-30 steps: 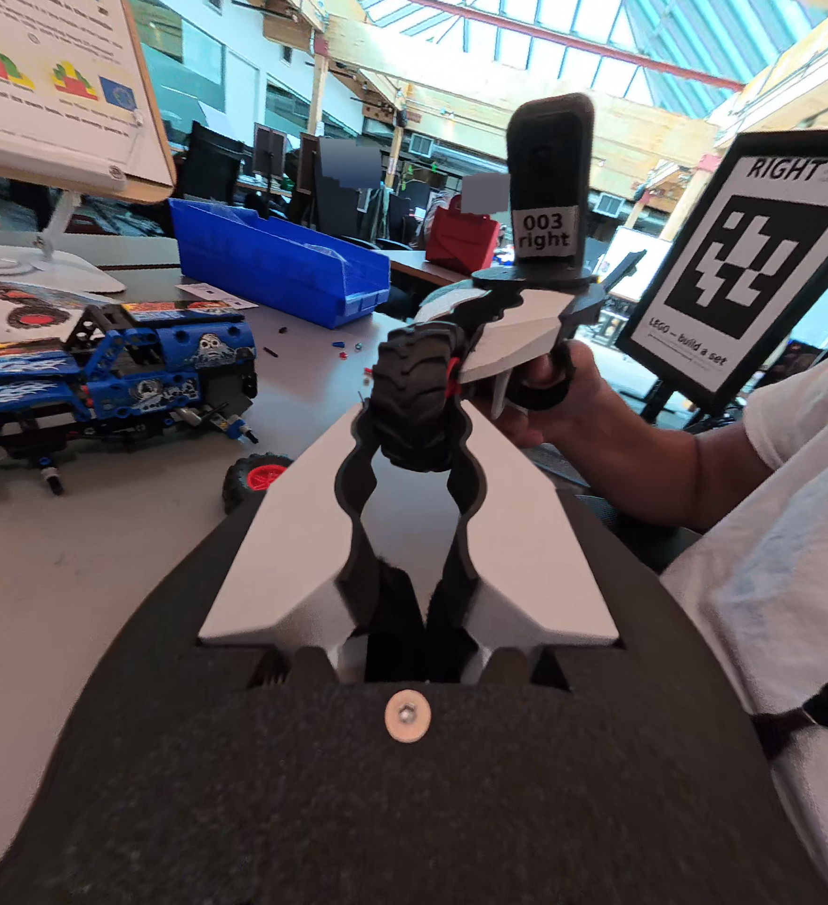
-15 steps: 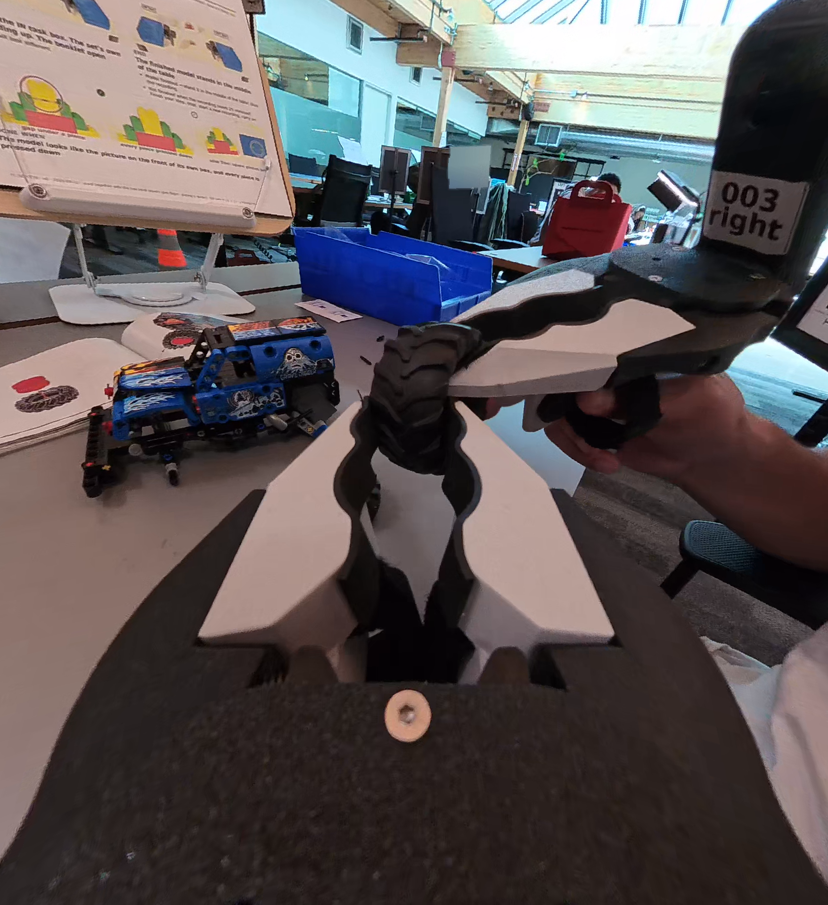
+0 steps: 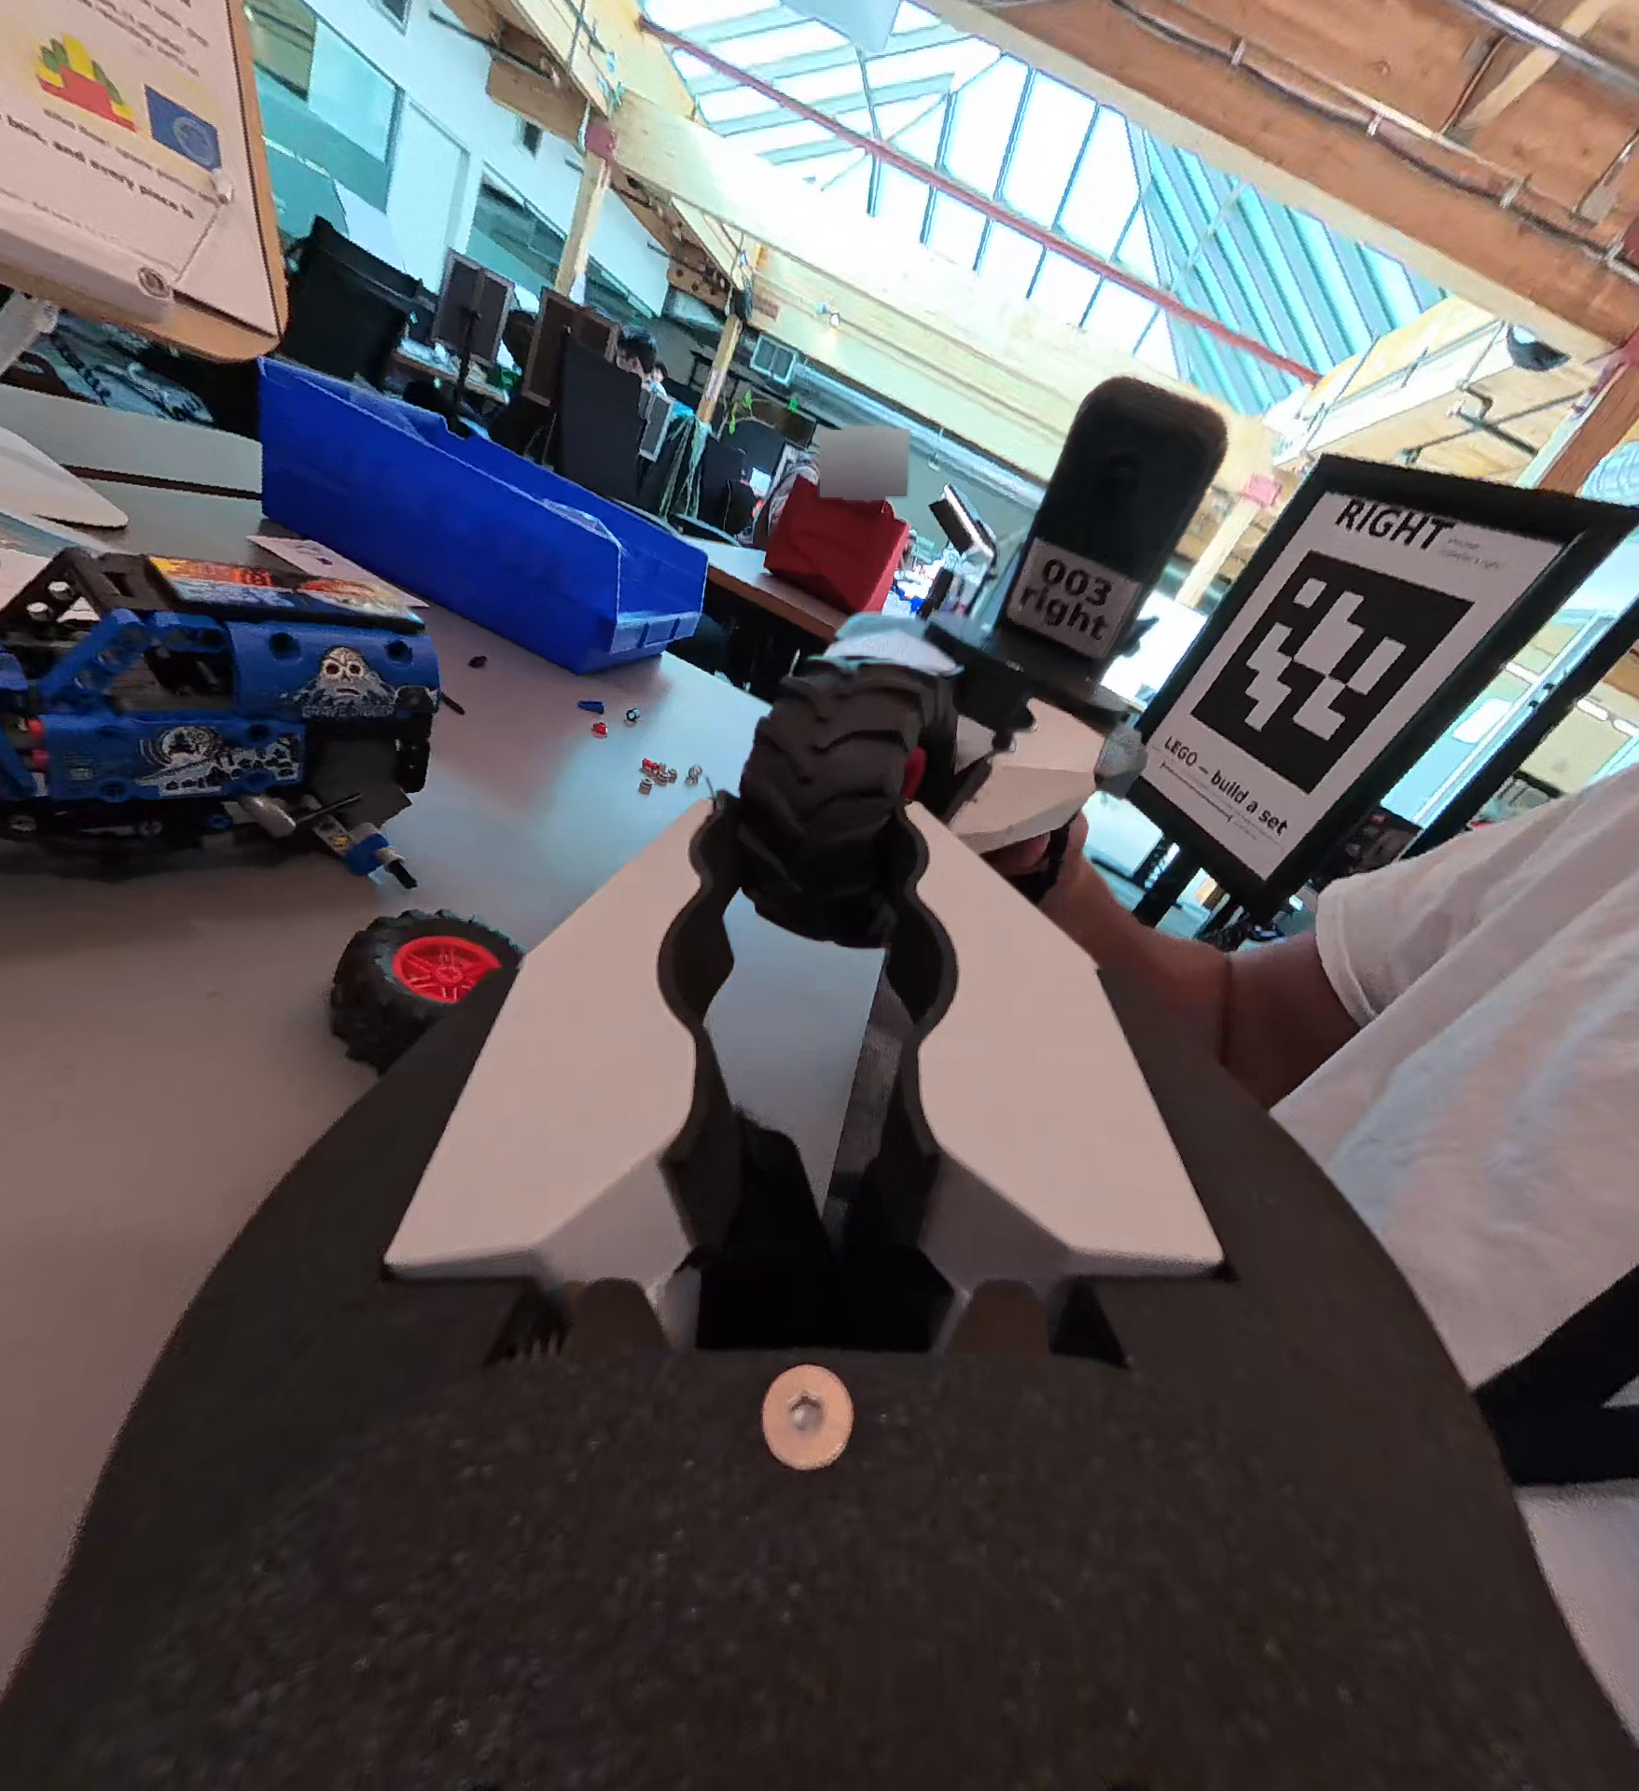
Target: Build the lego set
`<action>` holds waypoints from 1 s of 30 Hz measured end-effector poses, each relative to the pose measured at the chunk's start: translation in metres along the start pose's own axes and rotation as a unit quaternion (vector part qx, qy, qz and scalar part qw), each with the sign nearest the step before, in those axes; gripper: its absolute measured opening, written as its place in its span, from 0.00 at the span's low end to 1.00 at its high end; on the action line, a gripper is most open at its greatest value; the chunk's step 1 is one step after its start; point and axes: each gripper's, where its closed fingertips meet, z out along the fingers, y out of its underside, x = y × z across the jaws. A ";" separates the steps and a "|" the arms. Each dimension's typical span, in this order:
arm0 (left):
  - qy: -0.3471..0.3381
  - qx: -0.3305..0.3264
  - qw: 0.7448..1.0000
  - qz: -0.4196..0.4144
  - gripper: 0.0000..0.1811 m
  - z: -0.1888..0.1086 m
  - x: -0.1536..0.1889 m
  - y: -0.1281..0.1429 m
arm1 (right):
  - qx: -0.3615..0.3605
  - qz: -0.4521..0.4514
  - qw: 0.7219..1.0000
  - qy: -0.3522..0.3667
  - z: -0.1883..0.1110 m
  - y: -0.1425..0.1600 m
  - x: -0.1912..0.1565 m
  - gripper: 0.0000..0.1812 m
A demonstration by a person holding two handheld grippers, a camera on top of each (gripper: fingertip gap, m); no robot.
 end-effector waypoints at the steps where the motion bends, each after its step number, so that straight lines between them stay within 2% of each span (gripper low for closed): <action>1: -0.003 -0.015 1.000 -0.003 0.15 -0.001 -0.002 0.004 | -0.005 -0.037 0.999 0.021 -0.002 -0.001 0.002 0.18; 3: -0.007 -0.023 0.999 -0.022 0.15 -0.005 -0.009 0.006 | -0.015 -0.147 0.983 0.109 -0.010 -0.006 0.018 0.18; 4: -0.003 -0.014 0.999 -0.043 0.17 -0.008 -0.011 0.003 | -0.035 -0.232 0.960 0.153 -0.014 -0.005 0.024 0.18; 5: 0.005 -0.003 0.997 -0.071 0.21 -0.009 -0.013 0.000 | -0.059 -0.326 0.924 0.189 -0.015 -0.002 0.026 0.17; 7: 0.039 0.004 0.991 -0.127 0.26 -0.007 -0.011 -0.002 | -0.098 -0.486 0.835 0.240 -0.011 0.004 0.021 0.17; 9: 0.060 -0.007 0.985 -0.164 0.31 -0.002 -0.009 0.004 | -0.115 -0.587 0.761 0.251 -0.002 0.013 0.009 0.17; 10: 0.062 -0.009 0.983 -0.172 0.31 0.000 -0.009 0.006 | -0.121 -0.611 0.743 0.244 0.003 0.020 0.005 0.17; 12: 0.043 -0.021 0.985 -0.167 0.28 0.003 -0.014 0.013 | -0.121 -0.624 0.734 0.238 0.007 0.027 0.002 0.17; 14: 0.029 -0.030 0.987 -0.152 0.27 0.001 -0.018 0.015 | -0.126 -0.610 0.749 0.226 0.008 0.032 0.005 0.17; 15: 0.026 -0.029 0.989 -0.142 0.26 0.000 -0.018 0.015 | -0.124 -0.582 0.772 0.221 0.008 0.032 0.006 0.18; 17: 0.025 -0.005 0.992 -0.124 0.24 -0.004 -0.019 0.005 | -0.092 -0.492 0.845 0.189 0.005 0.025 -0.001 0.22; 18: 0.021 0.010 0.993 -0.113 0.24 -0.007 -0.020 -0.002 | -0.060 -0.434 0.882 0.175 0.000 0.014 -0.005 0.25; 19: 0.015 0.027 0.995 -0.094 0.18 -0.011 -0.021 -0.009 | -0.027 -0.365 0.916 0.163 -0.006 0.002 -0.005 0.26; 20: 0.008 0.046 0.997 -0.066 0.00 -0.016 -0.021 -0.016 | 0.002 -0.281 0.948 0.150 -0.011 -0.010 0.000 0.28; 22: 0.003 0.063 0.998 -0.025 0.00 -0.019 -0.017 -0.023 | 0.015 -0.066 0.992 0.107 -0.012 -0.013 0.017 0.29; 23: -0.005 0.053 0.999 -0.013 0.00 -0.017 -0.017 -0.021 | 0.005 0.043 0.998 0.040 -0.004 -0.003 0.013 0.32; 24: -0.019 0.045 0.999 0.000 0.00 -0.017 -0.020 -0.020 | -0.009 0.133 0.991 -0.022 0.003 0.008 0.006 0.30; 25: -0.037 0.038 0.998 0.017 0.00 -0.017 -0.024 -0.018 | -0.037 0.192 0.980 -0.046 0.009 0.024 0.007 0.28; 26: -0.072 0.026 0.996 0.042 0.00 -0.019 -0.033 -0.016 | -0.061 0.214 0.974 -0.046 0.011 0.038 0.010 0.29; 28: -0.158 0.007 0.981 0.115 0.00 -0.031 -0.049 -0.017 | -0.069 0.203 0.977 0.014 0.005 0.052 0.023 0.27; 30: -0.206 -0.002 0.969 0.138 0.00 -0.051 -0.043 -0.016 | -0.066 0.178 0.981 0.048 -0.009 0.054 0.011 0.26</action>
